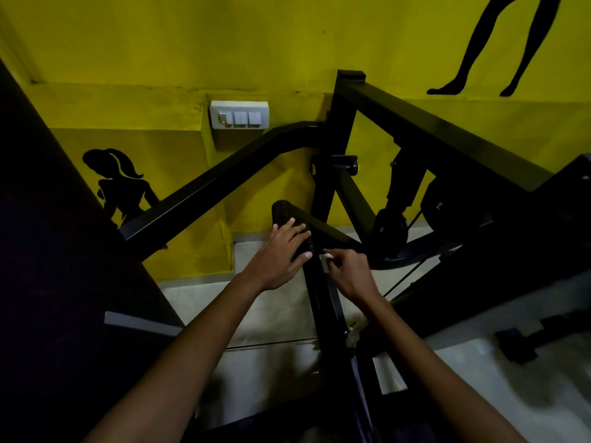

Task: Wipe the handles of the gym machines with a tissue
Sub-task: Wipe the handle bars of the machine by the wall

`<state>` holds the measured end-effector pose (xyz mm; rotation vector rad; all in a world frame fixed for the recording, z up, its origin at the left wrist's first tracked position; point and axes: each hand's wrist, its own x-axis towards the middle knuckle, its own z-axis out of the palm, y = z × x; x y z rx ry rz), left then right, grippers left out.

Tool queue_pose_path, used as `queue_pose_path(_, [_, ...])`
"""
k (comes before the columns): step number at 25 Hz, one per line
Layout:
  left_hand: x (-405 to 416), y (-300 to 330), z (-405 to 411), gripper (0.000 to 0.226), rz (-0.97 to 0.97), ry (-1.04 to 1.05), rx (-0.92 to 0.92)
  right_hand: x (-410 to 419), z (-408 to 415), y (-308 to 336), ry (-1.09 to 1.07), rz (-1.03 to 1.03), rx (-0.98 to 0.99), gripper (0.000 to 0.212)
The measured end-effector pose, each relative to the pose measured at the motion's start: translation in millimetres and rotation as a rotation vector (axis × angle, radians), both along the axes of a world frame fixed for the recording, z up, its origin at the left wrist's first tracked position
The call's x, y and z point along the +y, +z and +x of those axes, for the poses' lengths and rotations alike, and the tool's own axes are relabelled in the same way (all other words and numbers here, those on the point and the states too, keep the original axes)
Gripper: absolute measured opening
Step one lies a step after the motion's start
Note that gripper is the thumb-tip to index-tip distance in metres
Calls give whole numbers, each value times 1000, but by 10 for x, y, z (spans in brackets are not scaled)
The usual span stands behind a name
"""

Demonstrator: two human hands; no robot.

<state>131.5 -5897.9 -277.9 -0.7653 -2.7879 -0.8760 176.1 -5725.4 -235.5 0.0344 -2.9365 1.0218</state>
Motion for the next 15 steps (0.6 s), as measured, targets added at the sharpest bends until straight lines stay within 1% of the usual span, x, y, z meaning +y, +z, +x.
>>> queue_pose_path(2, [22, -25, 24, 51, -6, 24, -4, -153, 20, 23, 4, -58, -49, 21])
queue_pose_path(3, [35, -20, 46, 50, -9, 32, -6, -197, 31, 48, -11, -51, -57, 20])
queue_pose_path(7, [92, 20, 236, 47, -82, 30, 8, -182, 124, 180, 53, 57, -126, 8])
queue_pose_path(9, [104, 32, 322, 47, -92, 30, -11, -154, 210, 249, 73, 89, -157, 16])
queue_pose_path(12, [139, 65, 461, 47, -87, 17, -54, -103, 361, 252, 91, 103, -160, 10])
queue_pose_path(15, [183, 116, 622, 48, -64, 18, -123, -41, 578, 213, 92, 87, -153, 12])
